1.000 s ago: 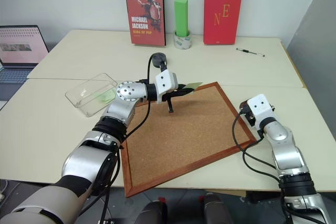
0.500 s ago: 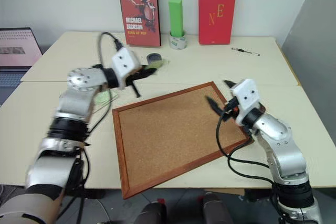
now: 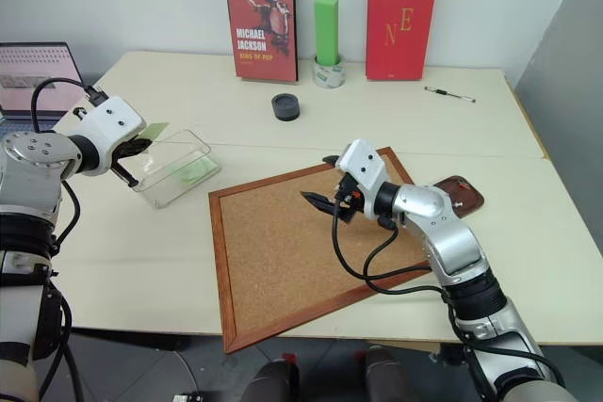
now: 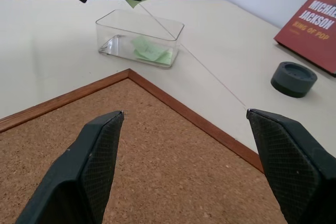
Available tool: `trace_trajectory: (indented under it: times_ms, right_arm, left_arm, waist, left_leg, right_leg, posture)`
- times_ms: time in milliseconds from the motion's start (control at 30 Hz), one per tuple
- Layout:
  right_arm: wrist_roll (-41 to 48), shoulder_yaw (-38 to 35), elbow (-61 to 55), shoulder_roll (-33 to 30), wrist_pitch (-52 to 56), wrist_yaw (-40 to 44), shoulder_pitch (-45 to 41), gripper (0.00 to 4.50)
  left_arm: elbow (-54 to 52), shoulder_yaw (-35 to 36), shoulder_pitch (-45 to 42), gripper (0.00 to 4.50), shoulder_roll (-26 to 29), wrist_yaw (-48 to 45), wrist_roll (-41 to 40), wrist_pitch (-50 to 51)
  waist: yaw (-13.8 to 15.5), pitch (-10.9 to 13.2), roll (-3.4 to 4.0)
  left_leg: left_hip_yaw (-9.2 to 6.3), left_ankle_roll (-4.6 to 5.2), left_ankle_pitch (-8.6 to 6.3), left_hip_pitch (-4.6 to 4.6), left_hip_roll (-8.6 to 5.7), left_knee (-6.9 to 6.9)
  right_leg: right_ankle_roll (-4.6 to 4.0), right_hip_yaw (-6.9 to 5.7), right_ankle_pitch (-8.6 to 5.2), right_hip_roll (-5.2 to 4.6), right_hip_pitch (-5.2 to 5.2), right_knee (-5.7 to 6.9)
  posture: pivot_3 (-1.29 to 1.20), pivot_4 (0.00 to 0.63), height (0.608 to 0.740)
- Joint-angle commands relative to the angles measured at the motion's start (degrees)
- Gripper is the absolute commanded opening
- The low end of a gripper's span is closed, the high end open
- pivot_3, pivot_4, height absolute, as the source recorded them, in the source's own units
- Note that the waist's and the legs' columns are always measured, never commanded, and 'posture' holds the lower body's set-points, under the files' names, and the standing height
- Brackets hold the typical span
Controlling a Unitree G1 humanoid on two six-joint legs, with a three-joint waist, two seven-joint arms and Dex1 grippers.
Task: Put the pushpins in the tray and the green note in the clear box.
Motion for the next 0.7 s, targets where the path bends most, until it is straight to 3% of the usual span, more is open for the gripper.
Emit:
trace_trajectory:
  times_ms: [33, 133, 233, 700]
  right_arm:
    - [-0.8, 0.0, -1.0, 0.6, -1.4, 0.6, -1.3, 3.98]
    - [-1.2, 0.1, -1.8, 0.9, -0.9, 0.5, -1.0, 3.98]
    - [-1.4, 0.1, -2.3, 1.0, -0.5, 0.4, -0.7, 3.99]
    - [-1.8, -0.5, -3.5, 1.9, 0.6, -0.3, -0.4, 3.99]
  left_arm:
    - [4.5, -1.3, -2.9, 0.00, -0.2, 0.8, 1.5, -2.5]
    - [7.6, -1.4, -3.9, 0.00, -0.9, 1.4, 1.5, -2.7]
    - [8.8, -1.9, -4.1, 0.46, -1.4, 0.2, 1.3, -3.2]
    - [8.5, -1.9, -6.0, 3.43, -1.2, -1.4, 1.0, -3.4]
  waist:
    - [0.0, 0.0, 0.00]
    - [0.0, 0.0, 0.00]
    - [0.0, 0.0, 0.00]
    - [0.0, 0.0, 0.00]
  left_leg:
    - [0.01, 0.00, 0.00, 0.01, 0.00, 0.00]
    - [0.02, 0.00, 0.00, 0.01, 0.00, 0.01]
    - [0.01, 0.00, 0.00, 0.03, 0.01, 0.02]
    - [0.01, 0.00, 0.00, 0.03, 0.02, 0.02]
  right_leg:
    - [0.00, 0.01, 0.00, 0.00, 0.00, -0.01]
    - [0.00, 0.02, 0.00, -0.01, 0.00, 0.01]
    - [0.00, 0.01, 0.00, 0.00, 0.00, 0.06]
    - [0.00, 0.02, 0.00, 0.01, 0.00, 0.07]
  posture:
    - [0.00, 0.150, 0.740]
    - [0.00, 0.150, 0.740]
    - [0.00, 0.150, 0.740]
    - [0.00, 0.150, 0.740]
